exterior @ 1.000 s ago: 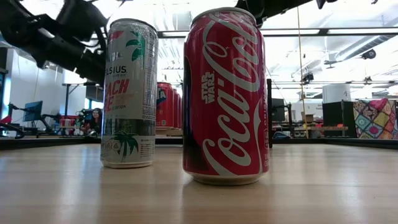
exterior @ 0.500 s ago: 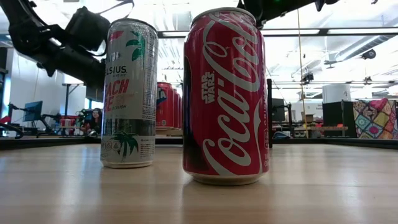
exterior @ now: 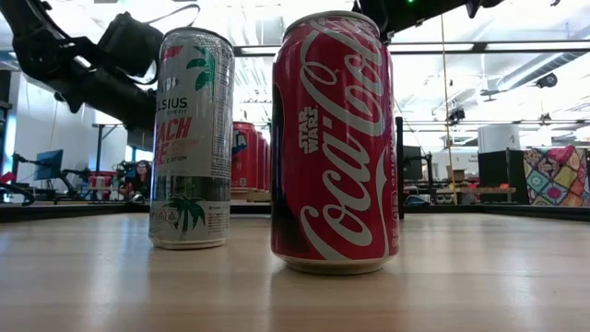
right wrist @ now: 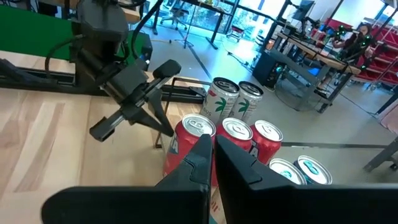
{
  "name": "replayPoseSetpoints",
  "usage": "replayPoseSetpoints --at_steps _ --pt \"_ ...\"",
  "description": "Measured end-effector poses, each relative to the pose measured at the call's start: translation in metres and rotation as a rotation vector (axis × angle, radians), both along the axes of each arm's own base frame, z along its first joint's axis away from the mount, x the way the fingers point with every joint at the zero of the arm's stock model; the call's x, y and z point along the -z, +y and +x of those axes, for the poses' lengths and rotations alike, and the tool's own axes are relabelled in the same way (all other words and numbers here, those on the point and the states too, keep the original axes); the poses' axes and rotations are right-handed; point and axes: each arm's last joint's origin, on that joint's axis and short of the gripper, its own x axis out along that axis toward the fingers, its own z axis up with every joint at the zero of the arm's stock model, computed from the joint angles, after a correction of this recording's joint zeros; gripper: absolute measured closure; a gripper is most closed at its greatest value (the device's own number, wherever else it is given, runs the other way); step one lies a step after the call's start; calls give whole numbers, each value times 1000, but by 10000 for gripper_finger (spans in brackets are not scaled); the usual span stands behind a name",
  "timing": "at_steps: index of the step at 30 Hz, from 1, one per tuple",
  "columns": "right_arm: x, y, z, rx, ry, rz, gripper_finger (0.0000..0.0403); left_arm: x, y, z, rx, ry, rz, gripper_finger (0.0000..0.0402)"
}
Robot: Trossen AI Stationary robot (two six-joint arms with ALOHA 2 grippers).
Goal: Place canned beverage on shelf
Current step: Put the orange soda can on the shelf aligned with the other orange soda cans, then put the white soda can on the shelf aligned with the other white soda cans
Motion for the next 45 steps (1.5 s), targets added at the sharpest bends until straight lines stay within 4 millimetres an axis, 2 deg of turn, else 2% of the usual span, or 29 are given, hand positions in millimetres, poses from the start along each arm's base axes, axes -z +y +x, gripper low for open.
replayPoseSetpoints --at_steps 10,23,29,35,45 --pt "0 0 0 0 5 0 394 1 11 -1 -35 -7 5 401" --pt "1 0 0 1 6 9 394 -3 10 2 7 -74 -22 401" --pt "0 0 0 1 -4 8 394 -7 12 -2 -109 -46 56 401" --pt "-1 0 0 4 -12 21 394 -27 5 -8 -21 -139 42 401" --pt "-2 1 0 15 -47 105 394 -55 -5 -24 223 -279 -38 401"
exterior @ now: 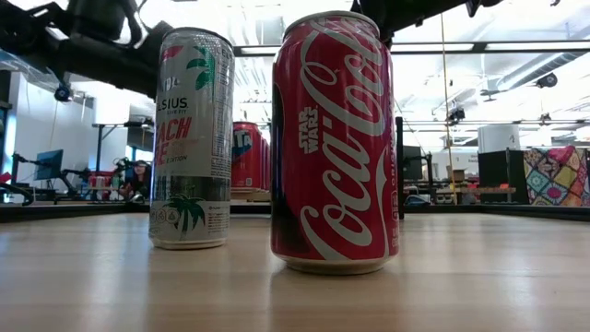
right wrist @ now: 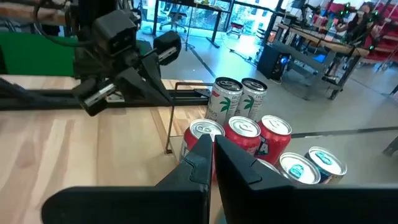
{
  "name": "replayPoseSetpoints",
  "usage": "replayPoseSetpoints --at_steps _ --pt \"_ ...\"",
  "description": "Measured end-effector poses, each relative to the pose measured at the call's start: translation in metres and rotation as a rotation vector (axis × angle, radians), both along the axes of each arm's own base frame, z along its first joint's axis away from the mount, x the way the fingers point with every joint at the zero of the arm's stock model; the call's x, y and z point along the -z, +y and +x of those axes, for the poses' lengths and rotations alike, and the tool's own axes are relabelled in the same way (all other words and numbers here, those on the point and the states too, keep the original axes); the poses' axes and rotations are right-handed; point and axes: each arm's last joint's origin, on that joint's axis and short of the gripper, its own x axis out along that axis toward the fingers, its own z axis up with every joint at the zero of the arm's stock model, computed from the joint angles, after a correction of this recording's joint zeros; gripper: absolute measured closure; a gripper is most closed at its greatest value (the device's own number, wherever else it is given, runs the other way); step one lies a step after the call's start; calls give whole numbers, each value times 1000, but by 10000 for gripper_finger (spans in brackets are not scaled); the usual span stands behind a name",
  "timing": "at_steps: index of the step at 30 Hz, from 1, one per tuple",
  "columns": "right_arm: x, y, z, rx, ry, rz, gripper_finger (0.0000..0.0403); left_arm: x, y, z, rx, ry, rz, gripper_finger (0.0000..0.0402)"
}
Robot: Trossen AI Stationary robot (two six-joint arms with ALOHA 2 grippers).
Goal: Place canned beverage on shelf
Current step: Put the white soda can on the shelf aligned with the other white soda cans
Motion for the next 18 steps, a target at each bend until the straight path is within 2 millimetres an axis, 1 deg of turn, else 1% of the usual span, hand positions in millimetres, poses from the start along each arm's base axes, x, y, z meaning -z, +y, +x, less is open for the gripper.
replayPoseSetpoints --at_steps 5,11,14,18 --pt "-2 0 -1 11 -33 64 394 -8 -4 -4 107 -54 -14 401" --pt "-3 2 -1 3 -55 122 394 -13 -7 -7 130 -87 -24 401" --pt "-10 6 0 -35 -73 129 394 -17 -10 -8 171 -116 -20 401" --pt "-26 14 3 -131 -116 147 394 -26 -15 -8 219 -154 -29 401"
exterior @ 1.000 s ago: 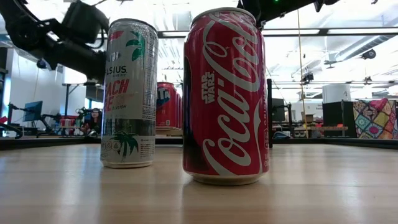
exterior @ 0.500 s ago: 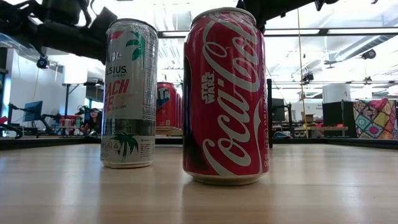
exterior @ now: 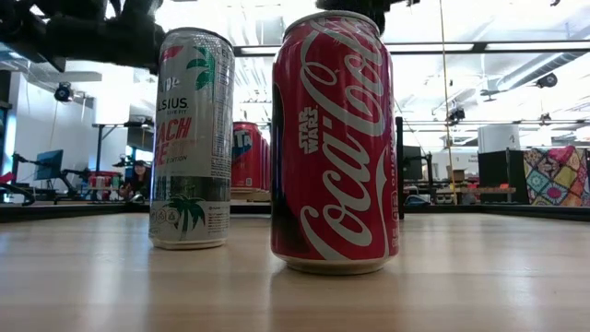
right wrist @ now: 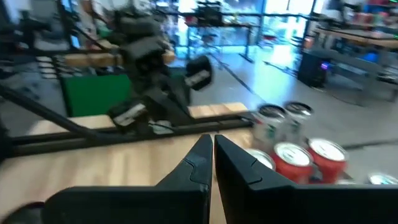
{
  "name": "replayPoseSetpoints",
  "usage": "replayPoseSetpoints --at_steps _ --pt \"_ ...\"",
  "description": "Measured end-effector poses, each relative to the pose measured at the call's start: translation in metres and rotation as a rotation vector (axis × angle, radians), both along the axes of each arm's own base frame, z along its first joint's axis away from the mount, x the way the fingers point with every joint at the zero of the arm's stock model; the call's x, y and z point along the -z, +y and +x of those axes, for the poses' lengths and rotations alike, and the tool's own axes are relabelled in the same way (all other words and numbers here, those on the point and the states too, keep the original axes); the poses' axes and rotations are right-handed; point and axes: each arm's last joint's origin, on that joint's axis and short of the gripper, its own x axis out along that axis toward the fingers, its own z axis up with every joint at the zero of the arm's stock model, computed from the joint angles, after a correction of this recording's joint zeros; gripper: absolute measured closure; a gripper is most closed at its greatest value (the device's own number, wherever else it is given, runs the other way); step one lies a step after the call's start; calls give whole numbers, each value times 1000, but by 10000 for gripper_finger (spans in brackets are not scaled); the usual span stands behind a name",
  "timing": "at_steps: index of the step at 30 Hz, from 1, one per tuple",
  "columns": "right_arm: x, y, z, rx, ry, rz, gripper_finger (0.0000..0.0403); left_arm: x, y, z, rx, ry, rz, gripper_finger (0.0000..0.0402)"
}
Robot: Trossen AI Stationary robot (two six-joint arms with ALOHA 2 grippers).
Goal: Place canned beverage on shelf
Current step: Put the white soda can on the shelf aligned with the other white soda cans
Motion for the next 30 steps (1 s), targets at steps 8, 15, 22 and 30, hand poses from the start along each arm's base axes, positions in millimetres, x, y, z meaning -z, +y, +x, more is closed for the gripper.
replayPoseSetpoints --at_steps 8,15,22,30 --pt "-17 26 1 -111 -8 13 394 -12 -17 4 97 -26 -17 401" --pt "-28 42 1 -152 40 119 394 -26 -35 7 193 -53 -20 402" --pt "-19 56 11 -150 151 265 394 -24 -51 6 278 -39 -91 402" --pt "-8 59 15 -12 421 478 394 -22 -62 5 337 -39 -176 402"
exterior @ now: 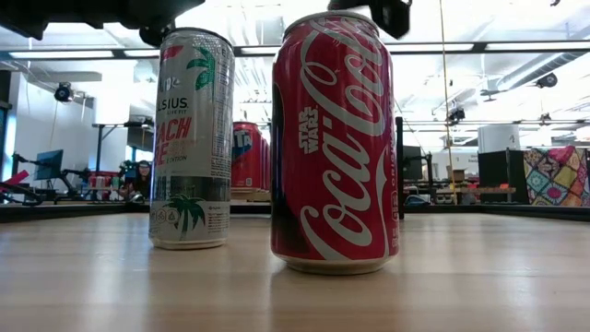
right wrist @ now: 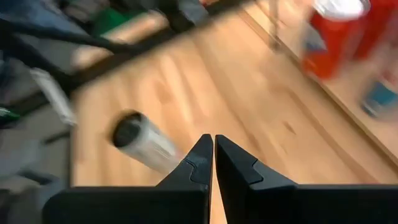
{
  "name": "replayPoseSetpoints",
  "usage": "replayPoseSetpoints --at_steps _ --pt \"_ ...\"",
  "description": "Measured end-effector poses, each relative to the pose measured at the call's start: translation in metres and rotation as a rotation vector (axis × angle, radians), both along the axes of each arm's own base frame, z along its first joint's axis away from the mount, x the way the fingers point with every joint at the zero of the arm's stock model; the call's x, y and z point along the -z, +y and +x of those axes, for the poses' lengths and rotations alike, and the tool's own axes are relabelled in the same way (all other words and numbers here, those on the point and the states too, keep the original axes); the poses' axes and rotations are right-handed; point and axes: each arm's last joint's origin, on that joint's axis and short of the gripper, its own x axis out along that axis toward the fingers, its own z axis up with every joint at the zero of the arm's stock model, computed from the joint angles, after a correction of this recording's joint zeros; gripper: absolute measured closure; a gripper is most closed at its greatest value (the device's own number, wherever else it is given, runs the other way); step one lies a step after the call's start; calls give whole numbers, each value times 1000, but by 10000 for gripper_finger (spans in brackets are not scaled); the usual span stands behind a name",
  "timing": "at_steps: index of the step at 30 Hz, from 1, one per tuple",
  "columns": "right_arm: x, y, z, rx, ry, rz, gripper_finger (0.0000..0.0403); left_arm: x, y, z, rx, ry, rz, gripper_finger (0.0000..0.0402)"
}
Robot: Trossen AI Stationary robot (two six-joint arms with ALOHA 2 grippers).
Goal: Place canned beverage on shelf
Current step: Put the white soda can on the shelf aligned with the other white soda cans
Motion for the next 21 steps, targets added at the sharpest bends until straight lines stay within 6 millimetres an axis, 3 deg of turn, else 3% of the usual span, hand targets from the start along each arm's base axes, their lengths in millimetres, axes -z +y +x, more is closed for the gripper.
replayPoseSetpoints --at_steps 5,10,14,21 --pt "-6 -14 -2 131 192 -15 394 1 0 0 1 5 -54 402" --pt "-20 -46 -2 238 287 -18 394 1 0 0 1 5 -74 402" --pt "-22 -87 -4 348 343 -2 394 1 0 1 -6 5 -75 402" --pt "-6 -172 -15 474 471 1 394 1 0 1 -8 5 -75 402"
